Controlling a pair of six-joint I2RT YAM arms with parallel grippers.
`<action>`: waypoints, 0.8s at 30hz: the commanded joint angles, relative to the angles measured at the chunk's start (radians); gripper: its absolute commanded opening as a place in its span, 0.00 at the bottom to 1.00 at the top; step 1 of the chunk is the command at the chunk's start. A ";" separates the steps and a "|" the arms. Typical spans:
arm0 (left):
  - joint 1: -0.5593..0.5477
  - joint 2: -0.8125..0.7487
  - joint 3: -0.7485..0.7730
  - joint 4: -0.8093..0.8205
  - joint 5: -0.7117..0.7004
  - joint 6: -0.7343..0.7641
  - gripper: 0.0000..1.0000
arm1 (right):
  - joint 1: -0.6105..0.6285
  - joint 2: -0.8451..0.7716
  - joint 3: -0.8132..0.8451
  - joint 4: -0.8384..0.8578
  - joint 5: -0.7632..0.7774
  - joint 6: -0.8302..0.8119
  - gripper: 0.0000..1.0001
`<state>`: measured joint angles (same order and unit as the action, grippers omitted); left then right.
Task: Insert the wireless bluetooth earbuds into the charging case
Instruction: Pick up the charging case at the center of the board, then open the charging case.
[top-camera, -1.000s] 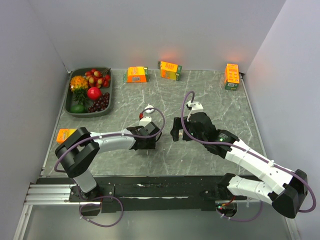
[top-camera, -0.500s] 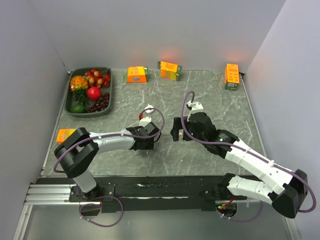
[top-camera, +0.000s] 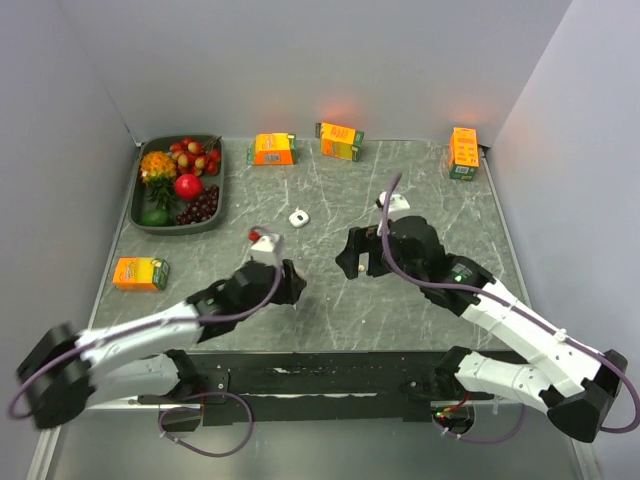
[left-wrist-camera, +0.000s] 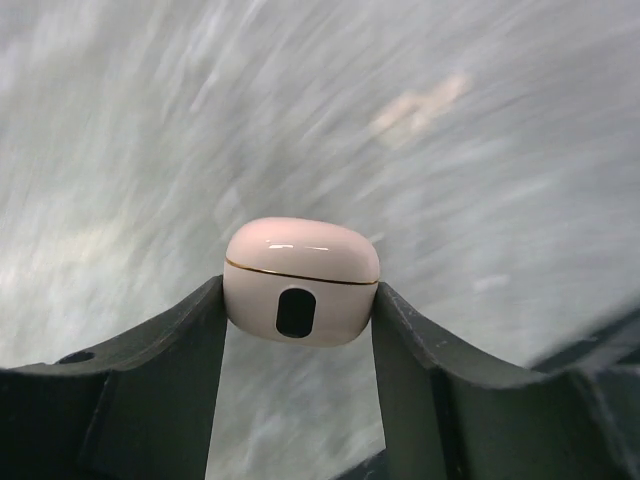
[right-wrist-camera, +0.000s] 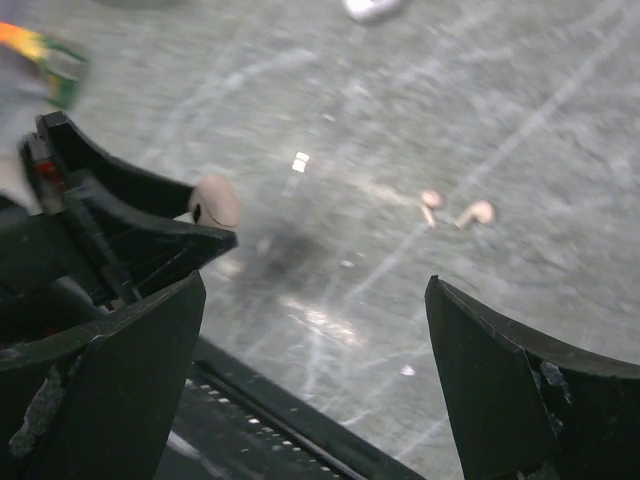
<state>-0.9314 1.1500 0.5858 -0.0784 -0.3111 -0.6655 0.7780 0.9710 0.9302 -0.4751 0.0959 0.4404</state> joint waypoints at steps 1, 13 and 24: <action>-0.007 -0.232 -0.190 0.646 0.110 0.269 0.01 | 0.000 -0.005 0.148 -0.022 -0.158 -0.049 0.98; -0.027 -0.251 -0.400 1.138 0.190 0.719 0.01 | 0.139 0.161 0.381 -0.220 -0.064 -0.176 0.93; -0.070 -0.225 -0.391 1.145 0.118 0.823 0.01 | 0.213 0.336 0.539 -0.293 0.025 -0.213 0.89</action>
<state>-0.9886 0.9138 0.1741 1.0054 -0.1635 0.0990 0.9802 1.2930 1.3888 -0.7448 0.0834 0.2516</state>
